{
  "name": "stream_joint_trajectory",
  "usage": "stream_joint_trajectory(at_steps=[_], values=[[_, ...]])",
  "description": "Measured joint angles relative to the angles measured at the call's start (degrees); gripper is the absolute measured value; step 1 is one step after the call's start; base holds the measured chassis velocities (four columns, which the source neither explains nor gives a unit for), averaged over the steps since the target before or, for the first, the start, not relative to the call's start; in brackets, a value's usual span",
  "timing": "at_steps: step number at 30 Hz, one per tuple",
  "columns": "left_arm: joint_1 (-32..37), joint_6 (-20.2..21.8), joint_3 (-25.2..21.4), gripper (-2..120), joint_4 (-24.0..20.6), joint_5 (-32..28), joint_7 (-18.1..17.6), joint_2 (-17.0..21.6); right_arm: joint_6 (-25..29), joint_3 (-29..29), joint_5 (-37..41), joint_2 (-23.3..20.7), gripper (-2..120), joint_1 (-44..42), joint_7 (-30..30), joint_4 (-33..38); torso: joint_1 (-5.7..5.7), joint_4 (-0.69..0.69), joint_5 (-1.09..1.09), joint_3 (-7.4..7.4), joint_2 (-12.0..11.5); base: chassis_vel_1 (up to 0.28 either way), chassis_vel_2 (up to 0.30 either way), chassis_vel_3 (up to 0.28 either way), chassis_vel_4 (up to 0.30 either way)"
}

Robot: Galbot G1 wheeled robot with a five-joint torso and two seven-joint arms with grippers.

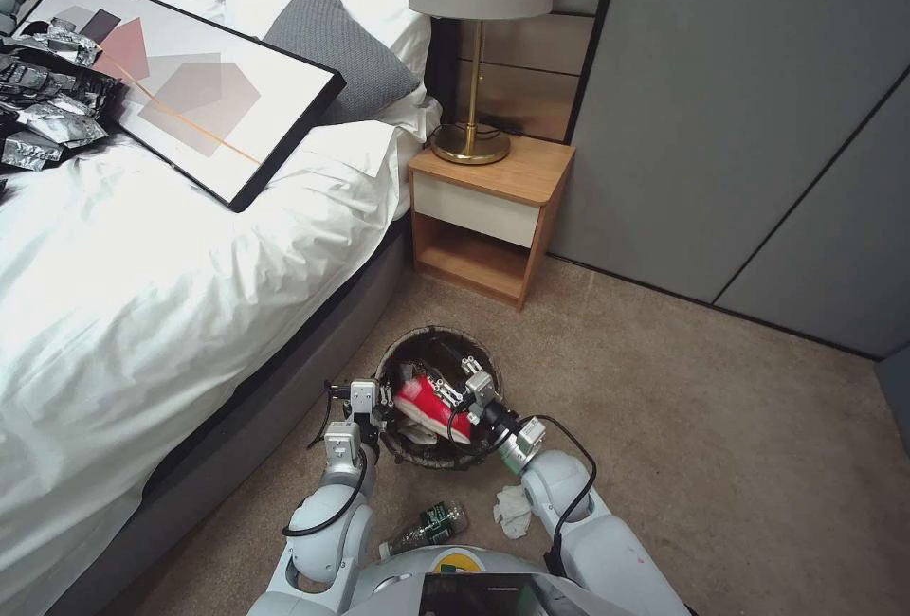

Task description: Pick up the trash bin, then pick up the garbage from the floor and place it into the trash bin.

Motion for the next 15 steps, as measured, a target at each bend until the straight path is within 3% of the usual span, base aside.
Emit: stream_joint_trajectory(at_steps=[9,15], values=[[0.0,0.5,0.2,5,-0.2,-0.2,0.0,0.2,-0.1,0.6,0.1,-0.3,89,-0.2,0.1,0.8,0.0,0.0,0.0,0.0,0.0,0.0,0.0,0.0,0.0],[0.1,0.7,0.2,5,-0.4,-0.3,0.0,0.3,-0.2,0.7,0.2,-0.5,99,-0.3,0.2,1.3,0.0,0.0,0.0,0.0,0.0,0.0,0.0,0.0,0.0]])
